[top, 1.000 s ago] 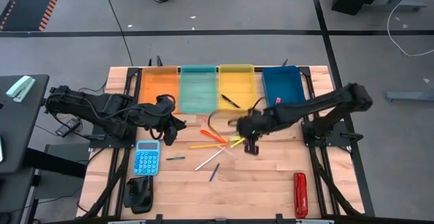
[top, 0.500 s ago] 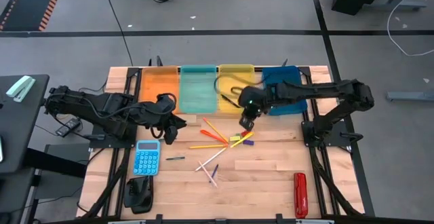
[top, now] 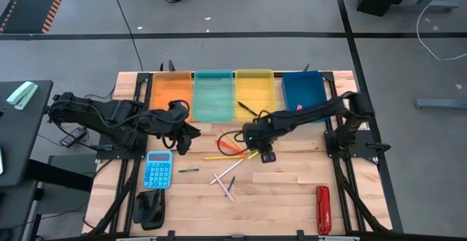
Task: Sort crayons/erasers/pens/pencils in bins
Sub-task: Put the yellow pen into the yellow bin
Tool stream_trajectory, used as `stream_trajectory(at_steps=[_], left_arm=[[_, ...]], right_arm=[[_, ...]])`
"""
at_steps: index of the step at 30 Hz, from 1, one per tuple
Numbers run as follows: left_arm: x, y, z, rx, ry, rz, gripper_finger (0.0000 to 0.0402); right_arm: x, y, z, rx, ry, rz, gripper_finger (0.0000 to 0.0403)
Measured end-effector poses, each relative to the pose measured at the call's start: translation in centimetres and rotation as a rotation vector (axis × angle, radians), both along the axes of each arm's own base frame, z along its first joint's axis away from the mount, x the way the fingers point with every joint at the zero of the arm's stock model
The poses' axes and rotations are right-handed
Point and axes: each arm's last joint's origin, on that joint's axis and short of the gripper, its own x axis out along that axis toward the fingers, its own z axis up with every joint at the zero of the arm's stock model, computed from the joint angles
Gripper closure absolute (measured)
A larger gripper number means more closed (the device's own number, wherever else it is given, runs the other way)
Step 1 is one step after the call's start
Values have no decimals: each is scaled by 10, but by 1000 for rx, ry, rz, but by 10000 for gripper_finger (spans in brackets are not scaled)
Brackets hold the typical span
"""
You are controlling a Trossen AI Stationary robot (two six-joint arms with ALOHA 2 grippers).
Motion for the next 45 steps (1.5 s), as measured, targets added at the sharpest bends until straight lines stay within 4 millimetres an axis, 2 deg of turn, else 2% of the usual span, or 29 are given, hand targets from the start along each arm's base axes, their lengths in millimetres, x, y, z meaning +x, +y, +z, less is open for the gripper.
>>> stream_trajectory(at_steps=[6, 13, 21, 25, 31, 39, 42, 45], left_arm=[[0, 0, 0, -7, -1, 5, 328], [0, 0, 0, -16, -2, 12, 324], [0, 0, 0, -13, -2, 13, 332], [0, 0, 0, -4, -3, 21, 332], [0, 1, 0, 10, -6, 39, 327], [0, 1, 0, 10, -7, 39, 333], [0, 1, 0, 7, -8, 41, 331], [0, 1, 0, 7, -7, 41, 329]], right_arm=[[5, 2, -22, 45, 71, 23, 271], [2, 2, -28, 56, 79, 75, 272], [-8, 2, -44, 60, 100, 81, 274], [-7, 1, -44, 43, 94, 77, 293], [-3, 0, -45, 31, 54, 60, 345], [-3, 0, -40, 46, 40, -12, 360], [-7, 0, -25, 49, 25, -18, 361], [-13, 0, -1, 53, -44, -15, 362]])
